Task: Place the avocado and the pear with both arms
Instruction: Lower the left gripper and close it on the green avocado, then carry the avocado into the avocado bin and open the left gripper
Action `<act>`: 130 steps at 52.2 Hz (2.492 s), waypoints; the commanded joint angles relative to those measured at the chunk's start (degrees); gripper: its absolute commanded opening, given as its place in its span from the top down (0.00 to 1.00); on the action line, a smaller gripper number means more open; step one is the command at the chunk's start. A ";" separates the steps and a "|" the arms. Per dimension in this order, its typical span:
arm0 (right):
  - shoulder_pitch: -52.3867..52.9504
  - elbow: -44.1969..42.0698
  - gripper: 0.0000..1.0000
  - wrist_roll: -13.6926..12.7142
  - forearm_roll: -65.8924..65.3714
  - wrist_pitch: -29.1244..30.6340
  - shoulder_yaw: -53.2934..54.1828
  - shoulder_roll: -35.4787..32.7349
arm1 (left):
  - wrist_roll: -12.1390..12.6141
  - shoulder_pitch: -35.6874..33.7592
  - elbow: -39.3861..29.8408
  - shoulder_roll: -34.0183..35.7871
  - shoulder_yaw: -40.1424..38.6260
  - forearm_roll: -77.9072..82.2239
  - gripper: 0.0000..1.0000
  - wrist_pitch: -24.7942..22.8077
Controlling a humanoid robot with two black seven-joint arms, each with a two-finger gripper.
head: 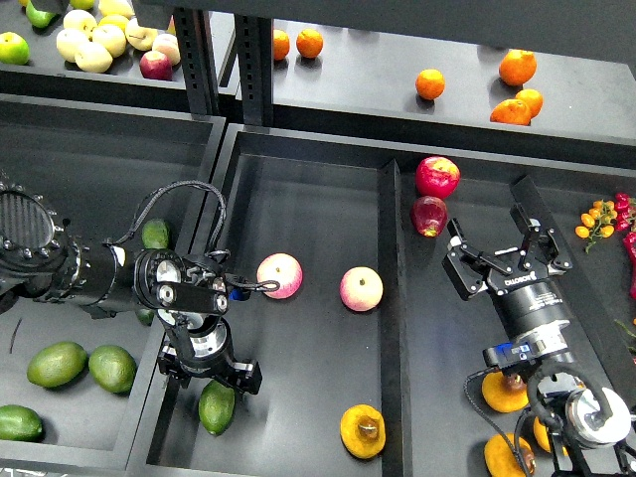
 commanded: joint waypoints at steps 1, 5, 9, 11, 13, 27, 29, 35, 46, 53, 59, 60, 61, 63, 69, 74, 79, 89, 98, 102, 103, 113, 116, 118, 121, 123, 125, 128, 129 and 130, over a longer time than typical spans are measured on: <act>-0.11 0.10 0.01 0.00 0.00 0.01 0.00 0.00 | 0.00 1.11 0.69 -0.83 0.01 -0.07 0.01 0.00; -0.11 0.37 0.01 0.00 0.00 0.01 0.00 0.00 | 0.00 1.28 1.05 -1.09 0.01 -0.07 0.01 0.00; -0.11 0.37 0.01 0.00 0.00 0.01 0.00 0.00 | 0.00 1.81 1.48 -1.53 0.01 -0.07 0.01 0.00; -0.11 0.37 0.01 0.00 0.00 0.01 0.00 0.00 | 0.00 1.81 1.75 -1.62 0.01 0.01 0.01 0.00; -0.11 0.46 0.01 0.00 0.00 0.01 0.00 0.00 | 0.00 1.90 1.84 -1.62 0.01 0.01 0.01 0.00; -0.29 0.54 0.01 0.00 0.00 0.01 0.00 0.00 | 0.00 2.51 2.72 -2.06 -0.25 0.01 0.04 0.00; -0.37 0.54 0.01 0.00 0.00 0.01 0.00 0.00 | 0.00 2.51 2.72 -2.06 -0.34 0.01 0.05 0.00; -0.37 0.54 0.01 0.00 0.00 0.01 -0.09 0.00 | 0.00 2.51 2.63 -2.06 -0.69 -0.07 0.10 0.00; -0.37 0.54 0.01 0.00 0.09 0.01 -0.09 0.00 | 0.00 2.60 2.54 -2.06 -0.86 -0.16 0.19 0.00; -0.37 0.54 0.01 0.00 0.09 0.01 -0.09 0.00 | 0.00 2.60 2.28 -2.06 -0.95 -0.25 0.35 0.00; -0.37 0.54 0.01 0.00 0.09 0.10 -0.09 0.00 | 0.00 2.60 2.45 -2.06 -1.39 -2.18 0.56 0.00; -0.37 0.54 0.01 0.00 0.09 0.10 -0.09 0.00 | 0.00 2.60 2.45 -2.06 -1.48 -2.88 0.60 0.00; -0.37 0.54 0.01 0.00 0.09 0.10 -0.09 0.00 | 0.00 2.60 2.45 -2.06 -1.48 -3.50 0.65 0.00; -0.37 0.54 0.01 0.00 0.09 0.10 -0.09 0.00 | 0.00 2.43 2.37 -2.06 -1.48 -4.64 0.72 0.00; -0.37 0.54 0.01 0.00 0.09 0.10 -0.09 0.00 | 0.00 1.81 1.84 -2.15 -1.57 -5.35 0.77 0.00; -0.37 0.89 0.01 0.00 0.09 0.10 -0.09 0.00 | 0.00 0.76 1.57 -2.24 -1.57 -5.52 0.78 0.00; -0.46 0.90 0.01 0.00 0.09 0.10 -0.09 0.00 | 0.00 -0.65 0.96 -1.89 -1.74 -6.40 0.78 0.00; -0.37 1.25 0.01 0.00 0.09 0.27 0.09 0.00 | 0.00 -5.22 -1.77 1.36 -7.45 -6.75 0.78 0.00; -0.37 1.42 0.01 0.00 0.09 1.94 0.61 0.00 | 0.00 -8.91 -1.77 6.55 -8.34 -6.67 0.77 0.00; -0.37 1.34 0.01 0.00 0.09 2.29 0.79 0.00 | 0.00 -9.53 -1.33 9.62 -9.30 -6.32 0.77 0.00; -0.37 1.34 0.01 0.00 0.09 2.29 0.88 0.00 | 0.00 -9.61 -1.24 10.41 -9.56 -6.23 0.77 0.00; -0.20 1.51 0.01 0.08 0.18 2.38 0.88 0.00 | 0.00 -9.26 0.52 20.87 -10.45 -5.52 0.77 0.00; 0.15 1.60 0.01 0.08 0.18 2.38 0.96 0.00 | 0.00 -8.82 1.04 23.24 -10.53 -5.26 0.77 0.00; 0.33 1.60 0.01 0.08 0.18 2.38 1.05 0.00 | 0.00 -8.65 1.22 24.39 -10.79 -5.00 0.76 0.00; 0.77 1.60 0.01 0.17 0.18 2.29 1.40 0.00 | 0.00 -7.95 1.75 25.97 -11.50 -4.82 0.76 0.00; 1.29 1.60 0.01 0.17 0.26 2.20 1.84 0.00 | 0.00 -7.16 2.10 26.76 -12.02 -4.73 0.76 0.00; 1.82 1.51 0.01 0.17 0.26 2.03 2.37 0.00 | 0.00 -6.28 2.36 27.38 -12.55 -4.65 0.76 0.00; 2.52 1.51 0.01 0.17 0.35 1.68 3.16 0.00 | 0.00 -5.05 2.80 28.08 -13.25 -4.64 0.76 0.00; 2.70 1.51 0.01 0.17 0.35 1.59 3.42 0.00 | 0.00 -4.43 2.98 28.35 -13.52 -4.64 0.76 0.00; 2.88 1.51 0.01 0.08 0.35 1.50 3.43 0.00 | 0.00 -3.99 3.24 28.52 -13.69 -4.56 0.76 0.00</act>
